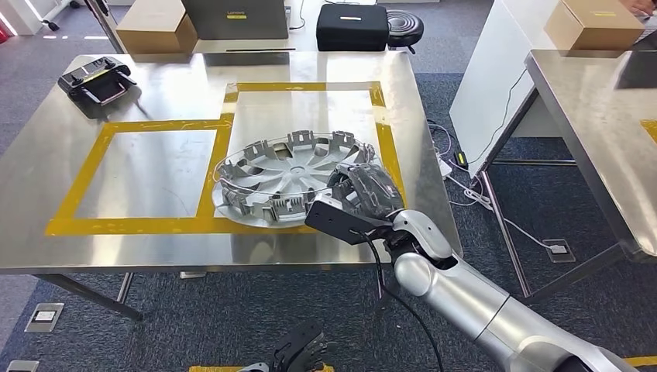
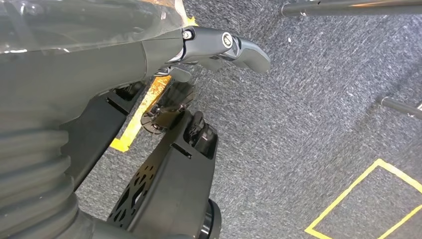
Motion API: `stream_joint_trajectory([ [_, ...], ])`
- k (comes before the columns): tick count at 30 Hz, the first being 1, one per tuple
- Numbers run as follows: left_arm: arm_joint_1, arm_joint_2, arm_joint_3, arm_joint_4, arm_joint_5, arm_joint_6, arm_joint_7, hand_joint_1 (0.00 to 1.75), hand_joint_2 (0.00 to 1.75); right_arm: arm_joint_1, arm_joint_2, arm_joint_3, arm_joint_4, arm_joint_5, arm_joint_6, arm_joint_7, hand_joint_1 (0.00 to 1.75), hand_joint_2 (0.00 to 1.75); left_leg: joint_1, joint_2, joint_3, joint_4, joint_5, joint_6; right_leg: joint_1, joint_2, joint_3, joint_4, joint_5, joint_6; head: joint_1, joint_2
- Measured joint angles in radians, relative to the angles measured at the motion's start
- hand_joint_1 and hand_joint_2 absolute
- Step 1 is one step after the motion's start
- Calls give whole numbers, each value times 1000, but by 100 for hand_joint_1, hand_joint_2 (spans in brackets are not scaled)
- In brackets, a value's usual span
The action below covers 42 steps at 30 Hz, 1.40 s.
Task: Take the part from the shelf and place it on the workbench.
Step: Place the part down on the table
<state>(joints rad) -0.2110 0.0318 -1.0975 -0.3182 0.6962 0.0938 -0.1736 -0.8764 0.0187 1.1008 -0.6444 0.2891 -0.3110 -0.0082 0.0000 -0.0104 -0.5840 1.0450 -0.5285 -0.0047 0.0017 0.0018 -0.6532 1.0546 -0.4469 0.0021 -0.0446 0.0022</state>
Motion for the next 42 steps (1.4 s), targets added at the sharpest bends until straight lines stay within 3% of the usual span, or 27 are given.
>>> stream_joint_trajectory([
  [31,2,0,0,0,3,10,12,0,175,1,33,7,44,20,24,7,175,175,0,0,1,0,0,0,0,0,1,0,0,0,0,0],
  [35,3,-3,1,0,5,26,7,0,175,0,37,7,51,19,23,6,0,0,0,0,1,0,0,0,0,0,1,0,0,0,0,0],
  [42,14,-17,0,0,0,60,6,0,175,-1,38,7,53,18,22,4,0,0,0,0,1,0,0,0,0,0,1,0,0,0,0,0],
])
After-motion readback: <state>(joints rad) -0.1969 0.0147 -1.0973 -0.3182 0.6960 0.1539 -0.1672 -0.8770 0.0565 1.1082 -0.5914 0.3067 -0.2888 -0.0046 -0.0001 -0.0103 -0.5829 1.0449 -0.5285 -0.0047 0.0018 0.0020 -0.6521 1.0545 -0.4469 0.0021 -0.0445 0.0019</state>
